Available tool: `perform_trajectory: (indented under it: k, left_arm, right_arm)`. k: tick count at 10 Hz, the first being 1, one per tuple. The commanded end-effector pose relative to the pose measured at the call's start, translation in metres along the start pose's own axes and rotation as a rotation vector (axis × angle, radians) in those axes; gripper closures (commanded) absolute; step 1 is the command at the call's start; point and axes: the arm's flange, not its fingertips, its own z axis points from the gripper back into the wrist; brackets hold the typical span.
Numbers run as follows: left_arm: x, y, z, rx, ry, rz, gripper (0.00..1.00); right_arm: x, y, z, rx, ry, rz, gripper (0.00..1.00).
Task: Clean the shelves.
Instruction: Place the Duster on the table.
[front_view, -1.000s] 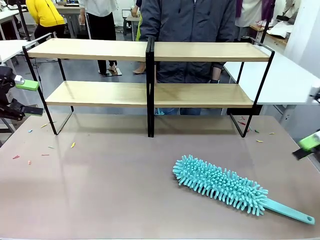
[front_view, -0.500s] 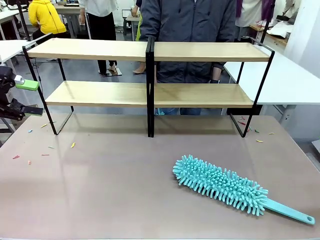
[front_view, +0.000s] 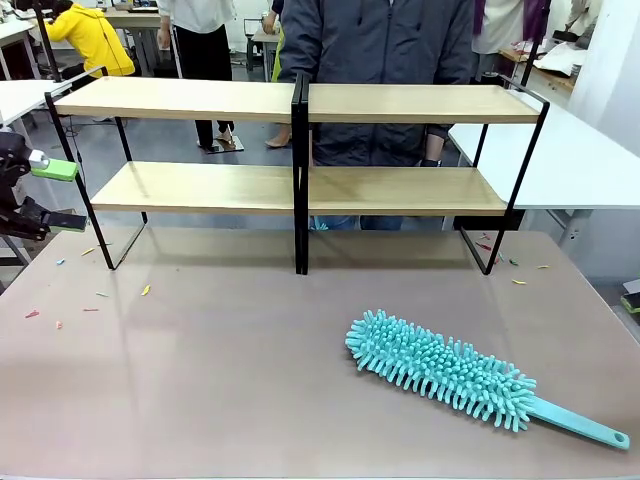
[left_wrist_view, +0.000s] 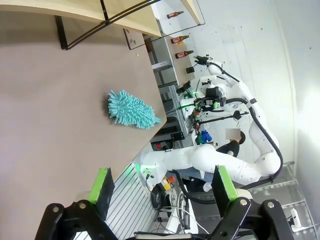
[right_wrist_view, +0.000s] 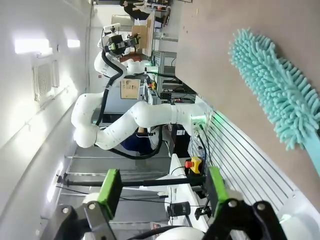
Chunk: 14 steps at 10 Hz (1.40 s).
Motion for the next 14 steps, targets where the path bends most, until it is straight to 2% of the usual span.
perform_trajectory:
  k: [1, 2, 4, 6, 7, 14]
  left_arm:
    - [0.002, 0.000, -0.002, -0.025, -0.012, -0.024, 0.00]
    - [0.002, 0.000, -0.002, -0.025, -0.012, -0.024, 0.00]
    - [0.002, 0.000, -0.002, -0.025, -0.012, -0.024, 0.00]
    - [0.002, 0.000, -0.002, -0.025, -0.012, -0.024, 0.00]
    - [0.002, 0.000, -0.002, -0.025, -0.012, -0.024, 0.00]
    - [0.002, 0.000, -0.002, -0.025, -0.012, -0.024, 0.00]
  right_arm:
    - [0.001, 0.001, -0.001, 0.002, 0.000, -0.001, 0.15]
    - [-0.001, 0.000, -0.005, 0.007, 0.040, 0.046, 0.00]
    - [0.009, 0.000, -0.040, -0.030, 0.121, 0.013, 0.00]
    - [0.035, 0.011, -0.078, -0.128, 0.166, 0.019, 0.00]
    - [0.015, 0.003, -0.033, -0.039, 0.109, 0.013, 0.00]
    - [0.015, 0.003, -0.033, -0.039, 0.109, 0.013, 0.00]
